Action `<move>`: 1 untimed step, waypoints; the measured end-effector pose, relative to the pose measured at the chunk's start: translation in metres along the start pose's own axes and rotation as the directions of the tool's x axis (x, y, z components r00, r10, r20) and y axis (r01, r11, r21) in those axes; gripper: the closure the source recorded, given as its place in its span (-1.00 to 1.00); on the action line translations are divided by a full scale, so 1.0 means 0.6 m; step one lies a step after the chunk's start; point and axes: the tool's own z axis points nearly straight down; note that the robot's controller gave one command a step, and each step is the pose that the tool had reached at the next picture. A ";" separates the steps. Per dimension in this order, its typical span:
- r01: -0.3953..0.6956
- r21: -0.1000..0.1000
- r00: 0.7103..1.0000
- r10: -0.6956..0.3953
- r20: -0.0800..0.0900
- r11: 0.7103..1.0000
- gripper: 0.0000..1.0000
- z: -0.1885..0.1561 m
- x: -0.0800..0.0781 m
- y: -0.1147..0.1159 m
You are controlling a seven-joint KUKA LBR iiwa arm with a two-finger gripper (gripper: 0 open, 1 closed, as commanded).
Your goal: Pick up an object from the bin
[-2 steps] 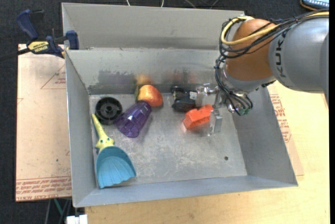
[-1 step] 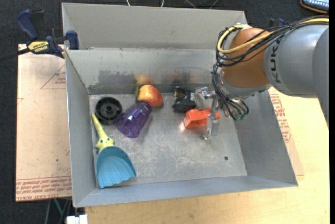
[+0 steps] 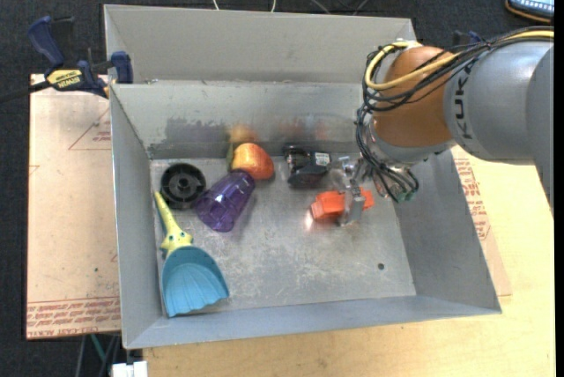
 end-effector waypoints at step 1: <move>0.000 0.000 1.000 0.000 0.000 1.000 1.00 0.000 0.000 0.000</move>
Offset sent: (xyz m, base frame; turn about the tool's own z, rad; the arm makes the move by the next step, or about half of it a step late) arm -0.0002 0.0002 0.0477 -0.0001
